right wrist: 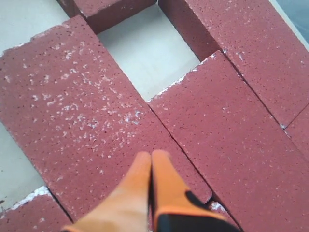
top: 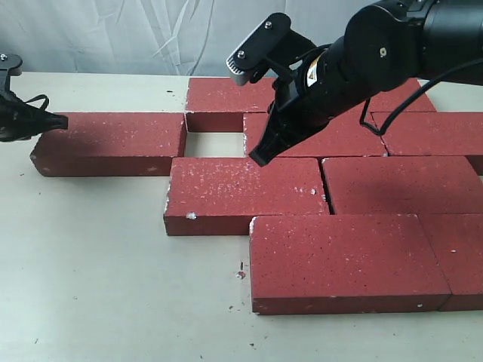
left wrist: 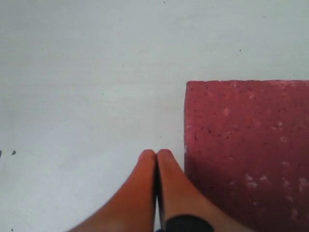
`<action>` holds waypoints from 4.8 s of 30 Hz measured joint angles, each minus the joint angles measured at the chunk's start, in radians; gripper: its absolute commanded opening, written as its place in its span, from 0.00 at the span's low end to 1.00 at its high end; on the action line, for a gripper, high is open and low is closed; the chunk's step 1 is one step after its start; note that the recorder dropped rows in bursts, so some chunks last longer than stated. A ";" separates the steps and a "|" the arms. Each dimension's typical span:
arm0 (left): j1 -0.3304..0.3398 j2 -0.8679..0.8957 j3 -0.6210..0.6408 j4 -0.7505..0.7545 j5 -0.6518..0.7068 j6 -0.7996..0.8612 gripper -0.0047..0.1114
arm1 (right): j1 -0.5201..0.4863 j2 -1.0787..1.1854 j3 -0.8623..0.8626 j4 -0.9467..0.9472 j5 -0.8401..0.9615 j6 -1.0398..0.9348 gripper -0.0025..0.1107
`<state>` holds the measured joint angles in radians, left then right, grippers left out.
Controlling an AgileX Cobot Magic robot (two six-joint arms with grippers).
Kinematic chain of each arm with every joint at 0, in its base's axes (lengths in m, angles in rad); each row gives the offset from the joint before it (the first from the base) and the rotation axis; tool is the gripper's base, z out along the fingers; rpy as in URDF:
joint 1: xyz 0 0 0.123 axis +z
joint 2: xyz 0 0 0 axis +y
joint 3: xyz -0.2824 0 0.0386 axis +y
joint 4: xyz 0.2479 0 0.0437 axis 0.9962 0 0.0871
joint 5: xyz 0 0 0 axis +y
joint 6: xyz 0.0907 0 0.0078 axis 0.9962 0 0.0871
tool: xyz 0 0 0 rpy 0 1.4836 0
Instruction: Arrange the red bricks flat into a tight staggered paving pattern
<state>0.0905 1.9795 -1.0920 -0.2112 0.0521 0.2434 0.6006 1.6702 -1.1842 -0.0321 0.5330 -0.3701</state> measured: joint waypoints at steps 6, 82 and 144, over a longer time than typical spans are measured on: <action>-0.012 0.002 -0.006 0.000 0.061 0.000 0.04 | 0.000 0.000 0.000 0.000 -0.006 0.000 0.01; -0.234 0.049 -0.084 0.077 0.141 0.000 0.04 | 0.000 0.000 0.000 0.002 -0.019 0.002 0.01; -0.480 -0.064 -0.061 -0.182 0.613 0.432 0.04 | -0.167 0.000 0.000 -0.071 0.045 0.079 0.01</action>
<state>-0.3895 1.9153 -1.1533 -0.3934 0.6652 0.6755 0.4334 1.6702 -1.1842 -0.1034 0.5781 -0.2912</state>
